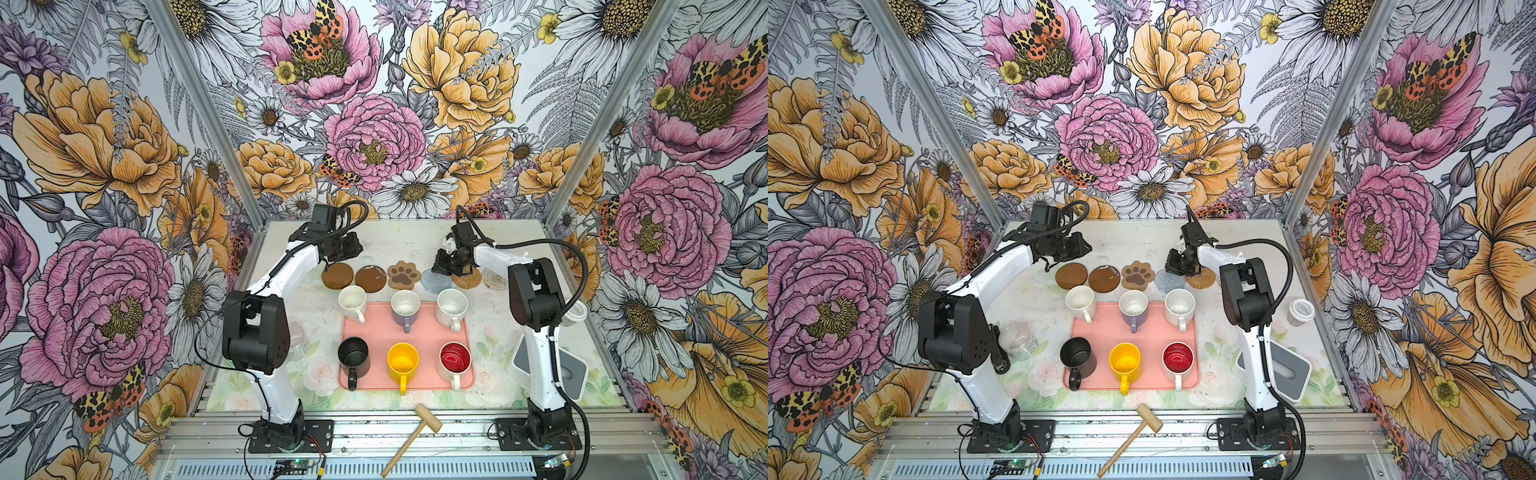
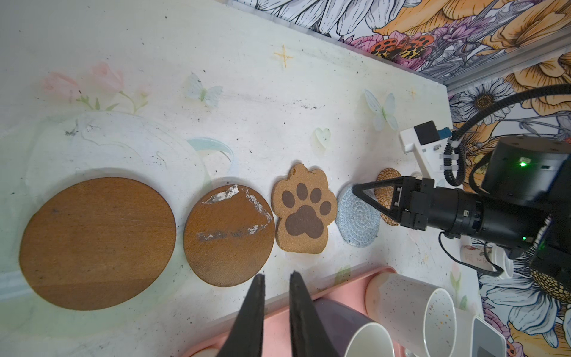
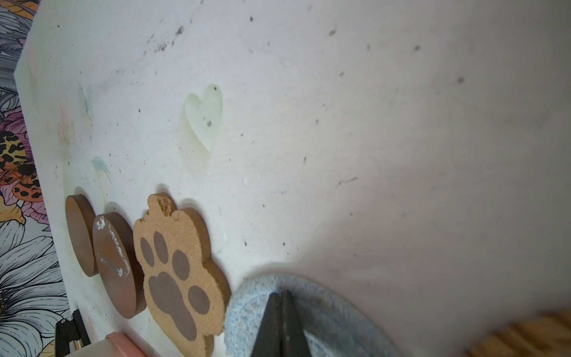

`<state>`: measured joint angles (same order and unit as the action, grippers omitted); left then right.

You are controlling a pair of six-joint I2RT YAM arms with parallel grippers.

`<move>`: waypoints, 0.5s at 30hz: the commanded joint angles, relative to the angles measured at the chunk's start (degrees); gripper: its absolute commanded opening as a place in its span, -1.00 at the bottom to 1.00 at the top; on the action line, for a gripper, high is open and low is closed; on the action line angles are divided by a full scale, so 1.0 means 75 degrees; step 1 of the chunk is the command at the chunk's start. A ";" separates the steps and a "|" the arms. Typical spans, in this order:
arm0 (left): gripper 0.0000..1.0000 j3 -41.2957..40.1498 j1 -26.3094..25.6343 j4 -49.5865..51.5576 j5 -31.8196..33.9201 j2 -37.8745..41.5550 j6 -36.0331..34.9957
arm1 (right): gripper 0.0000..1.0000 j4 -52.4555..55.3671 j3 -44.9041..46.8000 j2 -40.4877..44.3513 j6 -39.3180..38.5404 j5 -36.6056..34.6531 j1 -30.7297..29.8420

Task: Place cups on coasters
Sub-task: Move the coaster to the top-center of the table.

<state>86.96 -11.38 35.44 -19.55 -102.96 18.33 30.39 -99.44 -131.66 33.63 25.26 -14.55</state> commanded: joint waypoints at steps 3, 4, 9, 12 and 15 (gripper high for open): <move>-0.63 -0.0087 0.0044 -0.0161 0.0160 0.0263 0.0123 | -1.00 0.0120 -0.0234 -0.0574 0.0133 -0.0543 0.0078; -0.63 -0.0089 0.0050 -0.0158 0.0157 0.0263 0.0123 | -1.00 0.0120 -0.0272 -0.0586 0.0142 -0.0530 0.0086; -0.63 -0.0110 0.0052 -0.0157 0.0169 0.0286 0.0123 | -1.00 0.0123 -0.0411 -0.0610 0.0183 -0.0543 0.0102; -0.63 -0.0110 0.0051 -0.0166 0.0169 0.0298 0.0123 | -1.00 0.0131 -0.0470 -0.0610 0.0180 -0.0560 0.0123; -0.63 -0.0111 0.0051 -0.0175 0.0155 0.0286 0.0134 | -1.00 0.0120 -0.0499 -0.0575 0.0192 -0.0596 0.0134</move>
<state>86.87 -11.38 35.44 -19.53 -102.96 18.33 30.41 -102.28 -133.32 34.70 24.73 -14.17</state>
